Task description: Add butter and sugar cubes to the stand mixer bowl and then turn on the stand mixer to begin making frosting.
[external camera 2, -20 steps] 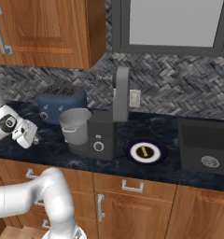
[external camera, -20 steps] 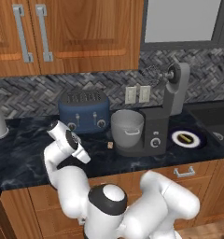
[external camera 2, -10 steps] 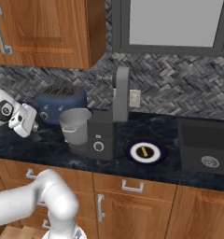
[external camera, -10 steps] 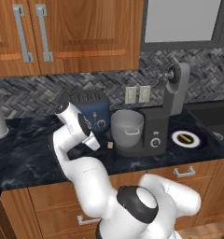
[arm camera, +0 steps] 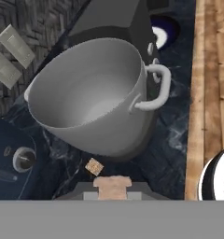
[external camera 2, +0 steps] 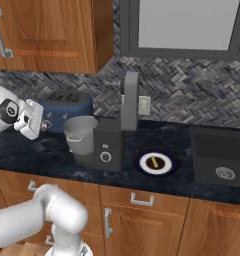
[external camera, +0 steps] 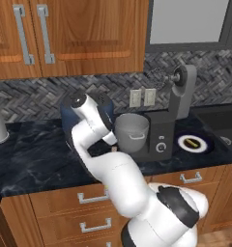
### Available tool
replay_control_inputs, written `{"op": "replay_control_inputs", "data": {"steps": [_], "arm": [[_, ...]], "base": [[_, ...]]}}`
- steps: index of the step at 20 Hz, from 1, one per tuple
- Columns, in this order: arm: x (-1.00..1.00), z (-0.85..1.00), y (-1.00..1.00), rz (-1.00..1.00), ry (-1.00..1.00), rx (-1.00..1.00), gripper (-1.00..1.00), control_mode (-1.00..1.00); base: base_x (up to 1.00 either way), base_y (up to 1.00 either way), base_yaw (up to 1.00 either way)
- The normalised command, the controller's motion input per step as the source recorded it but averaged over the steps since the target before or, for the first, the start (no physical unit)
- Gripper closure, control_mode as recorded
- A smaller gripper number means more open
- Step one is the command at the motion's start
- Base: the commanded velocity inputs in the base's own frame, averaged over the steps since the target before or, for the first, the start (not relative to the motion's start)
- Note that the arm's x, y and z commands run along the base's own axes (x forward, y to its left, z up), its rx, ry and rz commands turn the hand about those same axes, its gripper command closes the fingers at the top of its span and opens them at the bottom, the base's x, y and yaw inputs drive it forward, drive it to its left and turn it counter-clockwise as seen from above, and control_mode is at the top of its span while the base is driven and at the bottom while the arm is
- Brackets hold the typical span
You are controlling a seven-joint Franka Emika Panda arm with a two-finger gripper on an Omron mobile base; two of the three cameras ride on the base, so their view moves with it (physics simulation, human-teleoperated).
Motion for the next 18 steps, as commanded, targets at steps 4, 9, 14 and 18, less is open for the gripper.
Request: {"op": "replay_control_inputs", "data": {"steps": [4,9,14,18], "arm": [[0.14,0.38,-0.2,0.0,0.0,-0.03,1.0,-1.0],[0.08,0.28,-0.26,0.0,0.0,-0.06,1.0,-1.0],[0.18,0.05,-0.51,0.0,0.0,-0.06,1.0,-1.0],[0.28,0.0,-0.58,0.0,0.0,-0.04,1.0,-1.0]], "base": [[0.0,0.0,0.0],[0.0,0.0,0.0],[0.0,0.0,0.0],[0.0,0.0,0.0]]}}
